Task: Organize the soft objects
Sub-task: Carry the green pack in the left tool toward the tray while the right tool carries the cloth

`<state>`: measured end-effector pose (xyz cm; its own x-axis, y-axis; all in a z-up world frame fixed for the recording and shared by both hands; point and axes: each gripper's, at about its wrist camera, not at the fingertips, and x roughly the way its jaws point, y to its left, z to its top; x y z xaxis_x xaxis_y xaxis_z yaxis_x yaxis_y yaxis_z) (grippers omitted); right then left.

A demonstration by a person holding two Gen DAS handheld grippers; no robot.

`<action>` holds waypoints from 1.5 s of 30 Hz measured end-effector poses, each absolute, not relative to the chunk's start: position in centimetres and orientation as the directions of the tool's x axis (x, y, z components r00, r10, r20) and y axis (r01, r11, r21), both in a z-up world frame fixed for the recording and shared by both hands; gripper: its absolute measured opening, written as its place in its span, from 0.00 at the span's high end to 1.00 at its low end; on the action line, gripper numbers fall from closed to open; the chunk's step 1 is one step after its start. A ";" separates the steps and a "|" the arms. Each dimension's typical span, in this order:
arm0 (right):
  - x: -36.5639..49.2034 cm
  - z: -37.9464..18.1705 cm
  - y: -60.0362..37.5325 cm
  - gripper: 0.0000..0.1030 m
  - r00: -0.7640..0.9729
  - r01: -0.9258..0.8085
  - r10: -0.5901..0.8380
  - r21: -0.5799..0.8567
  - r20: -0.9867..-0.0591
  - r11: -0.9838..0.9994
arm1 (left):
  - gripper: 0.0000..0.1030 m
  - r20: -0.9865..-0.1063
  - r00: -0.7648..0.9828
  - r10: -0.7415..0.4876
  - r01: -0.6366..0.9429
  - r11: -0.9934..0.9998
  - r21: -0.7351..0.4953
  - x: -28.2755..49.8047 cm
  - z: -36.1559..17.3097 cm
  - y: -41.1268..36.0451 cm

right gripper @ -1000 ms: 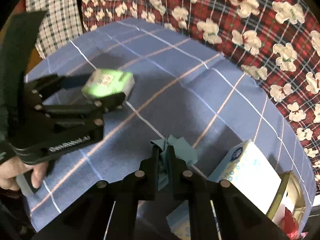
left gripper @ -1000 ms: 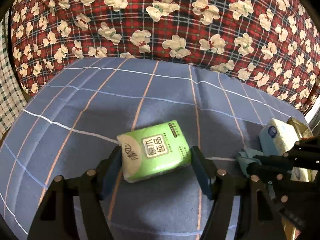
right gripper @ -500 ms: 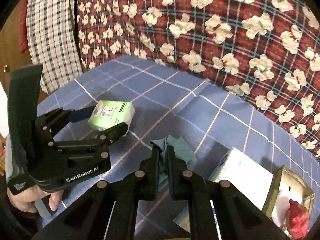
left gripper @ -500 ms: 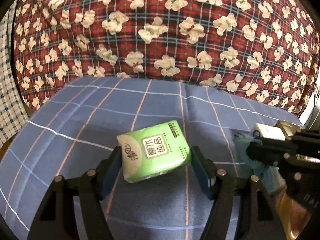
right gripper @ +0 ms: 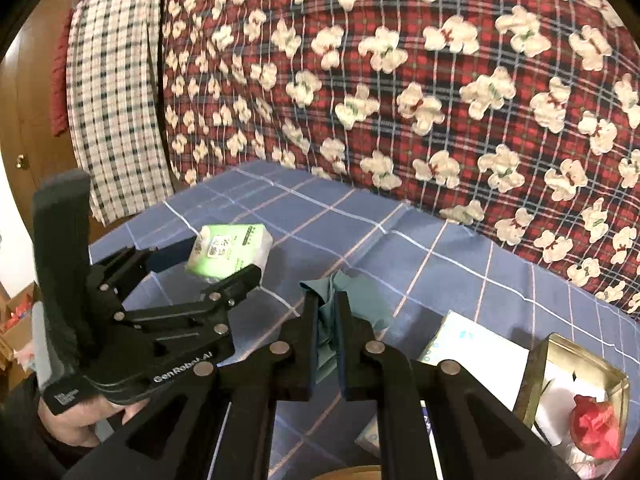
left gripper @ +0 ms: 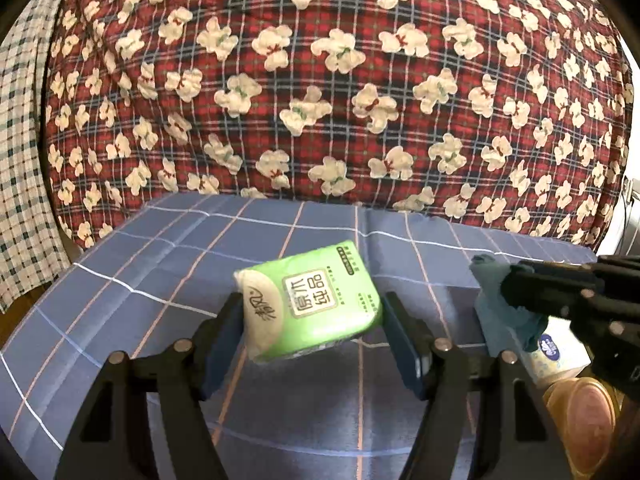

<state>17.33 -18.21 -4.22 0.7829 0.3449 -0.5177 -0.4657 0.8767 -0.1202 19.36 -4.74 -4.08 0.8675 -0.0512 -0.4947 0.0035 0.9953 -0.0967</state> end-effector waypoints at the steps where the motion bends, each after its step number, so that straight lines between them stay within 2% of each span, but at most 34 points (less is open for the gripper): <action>1: 16.9 -4.0 -18.4 0.92 0.791 -0.464 0.352 -0.115 -0.500 0.878 | 0.34 -0.489 0.871 -0.049 0.003 0.996 -0.093 19.3 -4.0 -4.8; 8: 14.5 -3.4 -19.1 0.92 0.840 -0.446 0.376 -0.104 -0.391 0.889 | 0.34 -0.454 0.890 -0.039 0.004 0.997 -0.079 18.6 -3.7 -5.0; 21: 13.6 -4.2 -21.4 0.92 0.877 -0.391 0.358 -0.043 -0.320 0.919 | 0.34 -0.395 0.918 -0.028 0.007 0.998 -0.056 17.4 -3.2 -5.4; 31: 12.4 -4.6 -21.9 0.92 0.894 -0.377 0.349 -0.053 -0.282 0.924 | 0.34 -0.365 0.930 -0.043 0.033 0.999 -0.033 17.0 -2.9 -6.3; 41: 10.4 -4.8 -22.1 0.92 0.930 -0.345 0.327 -0.096 -0.166 0.934 | 0.34 -0.336 0.941 -0.050 0.048 0.999 -0.013 16.3 -2.7 -7.1; 45: 10.3 -4.8 -22.1 0.92 0.938 -0.328 0.311 -0.098 -0.153 0.940 | 0.34 -0.333 0.942 -0.048 0.046 0.999 -0.013 16.1 -2.7 -7.1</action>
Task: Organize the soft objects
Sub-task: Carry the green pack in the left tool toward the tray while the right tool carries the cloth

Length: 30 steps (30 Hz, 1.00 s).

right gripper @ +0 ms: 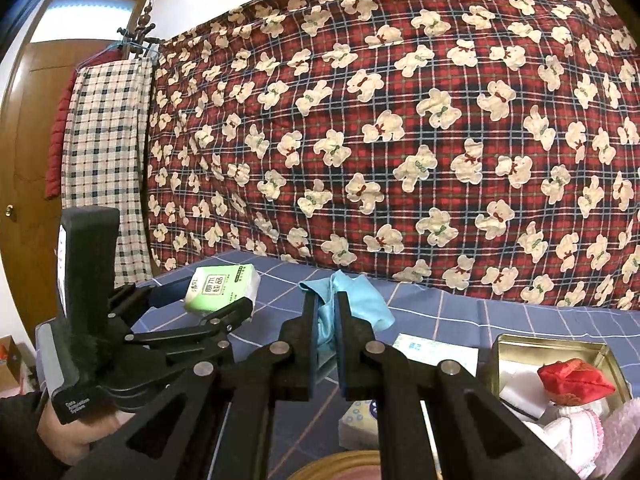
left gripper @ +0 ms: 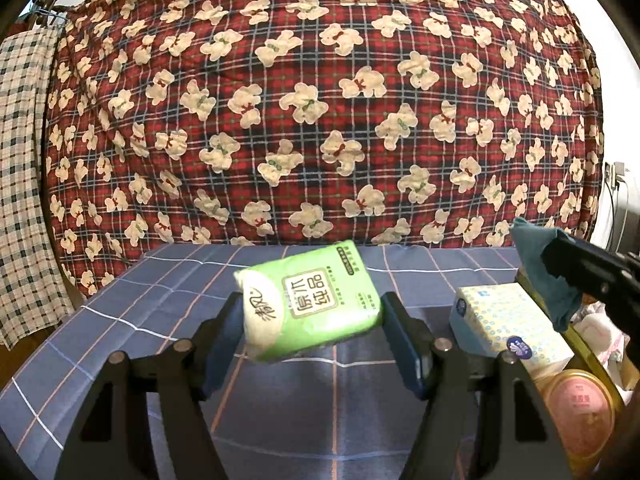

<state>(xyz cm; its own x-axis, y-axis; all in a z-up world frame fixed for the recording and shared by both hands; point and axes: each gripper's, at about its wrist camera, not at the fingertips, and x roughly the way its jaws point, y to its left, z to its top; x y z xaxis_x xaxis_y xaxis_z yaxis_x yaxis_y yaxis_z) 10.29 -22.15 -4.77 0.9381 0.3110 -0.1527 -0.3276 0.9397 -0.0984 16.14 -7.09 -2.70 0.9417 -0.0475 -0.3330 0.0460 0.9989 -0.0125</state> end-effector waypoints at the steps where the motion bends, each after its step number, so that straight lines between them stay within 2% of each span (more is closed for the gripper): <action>1: 10.3 -4.8 -22.1 0.92 0.942 -0.315 0.297 -0.103 -0.155 0.944 | 0.34 -0.332 0.942 -0.049 0.047 0.999 -0.013 16.2 -2.7 -7.1; 11: 9.6 -5.1 -23.6 0.92 0.956 -0.281 0.275 -0.049 -0.106 0.958 | 0.34 -0.315 0.948 -0.054 0.054 0.998 -0.008 15.4 -2.5 -7.7; 18: 8.2 -6.0 -23.9 0.92 0.966 -0.256 0.253 -0.059 -0.044 0.965 | 0.34 -0.303 0.951 -0.060 0.062 0.998 0.000 14.9 -2.4 -8.4; 30: 7.3 -6.4 -24.0 0.92 0.979 -0.206 0.206 -0.109 -0.010 0.972 | 0.34 -0.293 0.954 -0.063 0.066 0.998 -0.001 14.3 -2.3 -9.0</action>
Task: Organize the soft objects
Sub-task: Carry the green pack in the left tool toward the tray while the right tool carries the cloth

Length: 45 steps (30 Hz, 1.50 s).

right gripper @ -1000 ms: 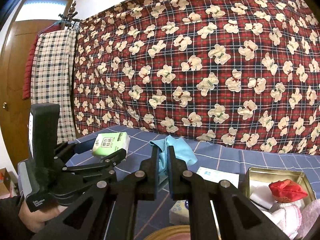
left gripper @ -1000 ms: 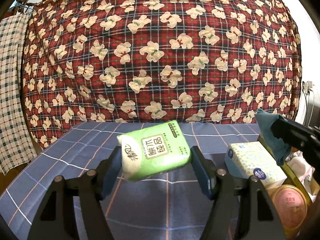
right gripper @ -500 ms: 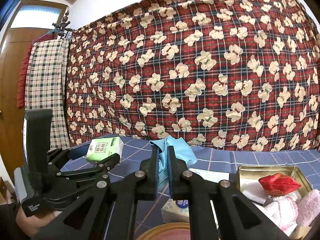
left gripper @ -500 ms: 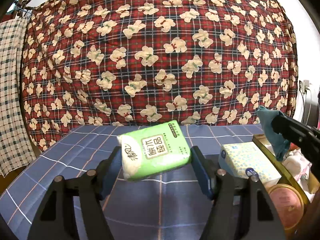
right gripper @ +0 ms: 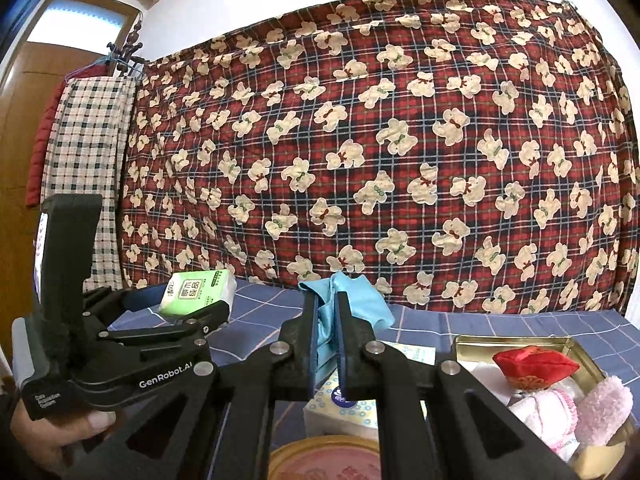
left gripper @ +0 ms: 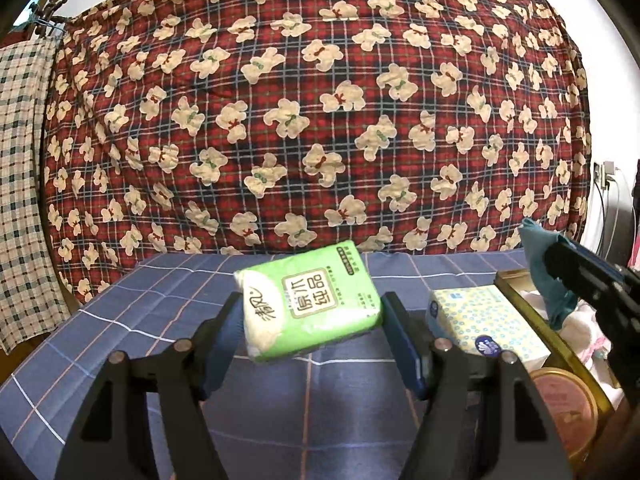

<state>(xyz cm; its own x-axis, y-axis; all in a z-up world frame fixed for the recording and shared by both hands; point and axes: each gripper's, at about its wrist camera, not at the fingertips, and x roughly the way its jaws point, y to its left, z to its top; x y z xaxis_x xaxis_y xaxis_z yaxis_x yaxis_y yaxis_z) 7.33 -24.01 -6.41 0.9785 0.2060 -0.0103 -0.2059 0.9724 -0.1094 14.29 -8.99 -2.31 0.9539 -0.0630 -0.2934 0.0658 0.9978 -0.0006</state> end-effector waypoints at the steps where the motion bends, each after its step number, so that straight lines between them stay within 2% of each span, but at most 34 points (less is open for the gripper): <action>1: 7.3 -6.5 -24.0 0.92 0.979 -0.206 0.206 -0.113 -0.010 0.972 | 0.34 -0.291 0.955 -0.063 0.066 0.998 -0.001 14.2 -2.3 -9.1; 20: 5.5 -6.5 -24.7 0.92 0.983 -0.173 0.179 -0.131 0.034 0.976 | 0.34 -0.229 0.968 -0.099 0.097 0.995 -0.021 12.1 -1.8 -10.0; 37: 5.1 -6.4 -26.5 0.92 0.992 -0.119 0.123 -0.094 0.038 0.988 | 0.34 -0.248 0.965 -0.090 0.088 0.996 -0.018 11.3 -2.0 -11.9; 45: 4.6 -6.5 -27.2 0.92 0.991 -0.119 0.124 -0.087 0.050 0.989 | 0.34 -0.242 0.970 -0.035 0.029 0.999 -0.028 11.1 -2.0 -12.2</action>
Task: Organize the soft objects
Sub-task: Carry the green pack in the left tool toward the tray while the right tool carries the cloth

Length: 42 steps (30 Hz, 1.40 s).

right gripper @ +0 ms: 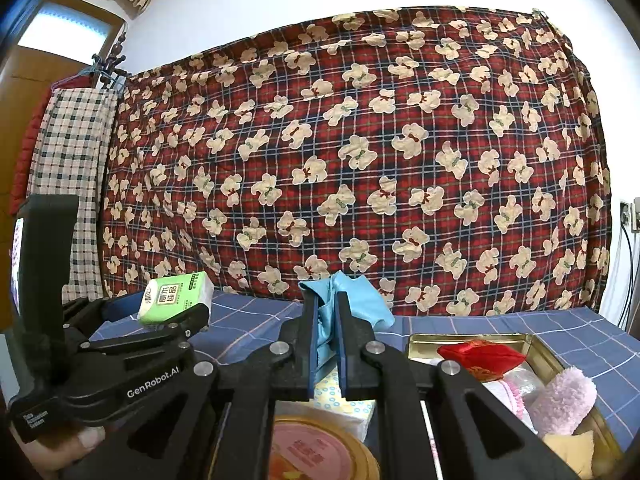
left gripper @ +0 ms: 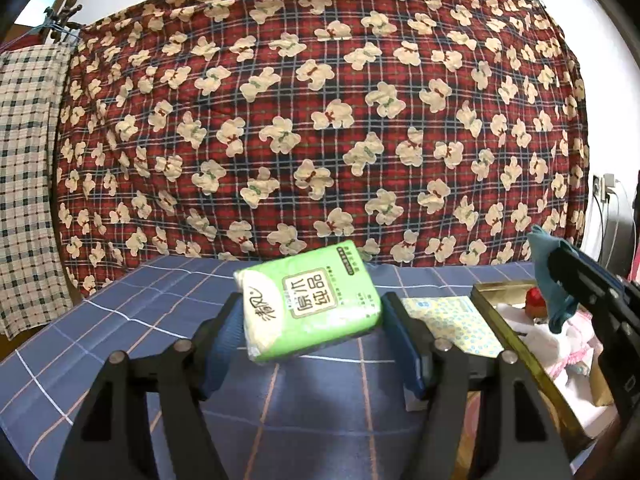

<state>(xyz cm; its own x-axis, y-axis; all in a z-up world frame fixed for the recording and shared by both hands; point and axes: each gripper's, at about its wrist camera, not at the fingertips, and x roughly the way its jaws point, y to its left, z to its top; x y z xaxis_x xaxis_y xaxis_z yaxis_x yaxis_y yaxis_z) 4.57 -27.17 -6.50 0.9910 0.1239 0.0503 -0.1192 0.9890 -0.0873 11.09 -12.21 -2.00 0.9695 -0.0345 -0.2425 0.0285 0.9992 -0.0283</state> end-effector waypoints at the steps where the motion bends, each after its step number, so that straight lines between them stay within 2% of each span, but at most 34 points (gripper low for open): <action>1: 4.5 -6.5 -27.2 0.92 0.991 -0.119 0.123 -0.086 0.051 0.989 | 0.34 -0.240 0.970 -0.033 0.026 0.999 -0.031 11.0 -2.0 -12.3; 12: 3.8 -6.5 -28.1 0.92 0.992 -0.089 0.095 -0.074 0.084 0.993 | 0.34 -0.223 0.975 -0.021 0.003 0.997 -0.081 10.2 -1.9 -12.9; 20: 3.5 -6.3 -28.7 0.92 0.993 -0.070 0.075 -0.056 0.094 0.996 | 0.34 -0.215 0.976 -0.029 0.014 0.997 -0.071 10.4 -1.8 -14.1; 29: 2.9 -6.3 -29.2 0.92 0.991 -0.042 0.049 -0.066 0.121 0.997 | 0.34 -0.154 0.988 -0.030 0.019 0.997 -0.071 9.3 -1.4 -15.2; 42: 3.0 -6.3 -31.0 0.92 0.993 0.000 0.003 -0.026 0.115 1.000 | 0.34 -0.148 0.986 -0.070 0.061 0.996 -0.068 9.1 -1.3 -16.4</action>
<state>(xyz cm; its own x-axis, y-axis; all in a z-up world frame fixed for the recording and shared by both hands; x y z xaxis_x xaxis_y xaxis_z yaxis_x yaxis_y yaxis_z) 2.99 -31.01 -6.26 0.9934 0.0029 0.1147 0.0000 0.9997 -0.0255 9.10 -16.45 -1.29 0.9865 -0.0702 -0.1482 0.0607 0.9959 -0.0677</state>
